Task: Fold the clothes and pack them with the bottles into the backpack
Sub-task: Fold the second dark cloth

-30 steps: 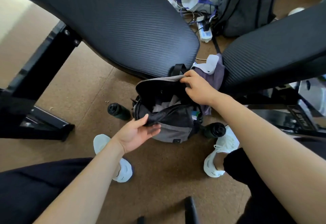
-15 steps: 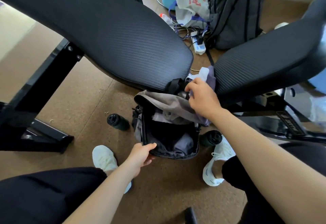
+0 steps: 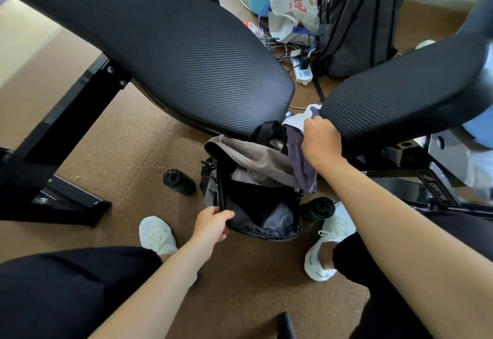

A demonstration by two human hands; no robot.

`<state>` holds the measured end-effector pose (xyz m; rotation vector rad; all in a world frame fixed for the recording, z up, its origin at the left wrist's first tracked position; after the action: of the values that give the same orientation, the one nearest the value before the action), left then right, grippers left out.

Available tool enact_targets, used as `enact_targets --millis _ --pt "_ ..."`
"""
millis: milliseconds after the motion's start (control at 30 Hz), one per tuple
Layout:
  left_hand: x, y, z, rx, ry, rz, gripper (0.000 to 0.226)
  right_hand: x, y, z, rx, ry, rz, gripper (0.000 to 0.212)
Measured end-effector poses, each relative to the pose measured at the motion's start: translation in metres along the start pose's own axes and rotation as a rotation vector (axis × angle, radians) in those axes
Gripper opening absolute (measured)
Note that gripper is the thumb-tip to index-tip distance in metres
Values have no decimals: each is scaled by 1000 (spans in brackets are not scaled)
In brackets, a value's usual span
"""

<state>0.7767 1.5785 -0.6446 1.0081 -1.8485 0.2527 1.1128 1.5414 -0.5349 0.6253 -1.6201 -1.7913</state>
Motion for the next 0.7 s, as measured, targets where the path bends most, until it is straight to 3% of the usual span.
enact_targets --millis 167,267,367,533,600,667,700 --pt "7 -1 -25 25 -119 -163 53 10 41 -22 -503 -189 -176 13" --pt "17 -18 -54 12 -258 -144 53 15 56 -32 -912 -299 -222 12" --pt "33 -51 -100 -30 -454 -41 55 18 55 -23 -1386 -320 -93 16" --pt "50 -89 -191 -21 -695 114 91 24 63 12 -1651 -49 249 17" --pt "55 -93 -222 -86 -729 117 74 29 72 25 -1657 117 337 10" --pt "44 -91 -243 -145 -717 75 27 32 79 30 -1649 234 351 7" --pt "36 -85 -251 -145 -711 31 16 31 77 26 -1594 236 316 9"
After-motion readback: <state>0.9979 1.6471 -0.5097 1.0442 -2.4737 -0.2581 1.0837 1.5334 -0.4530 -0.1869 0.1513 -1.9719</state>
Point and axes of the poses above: each hand's wrist, its own x-axis away from the middle knuckle, its own y-axis out of the back of the hand, z = x × y, the point moved 8 cm from there along -x, towards the middle knuckle, and after that the axes turned 2 degrees about z, right-handed, at the moved point
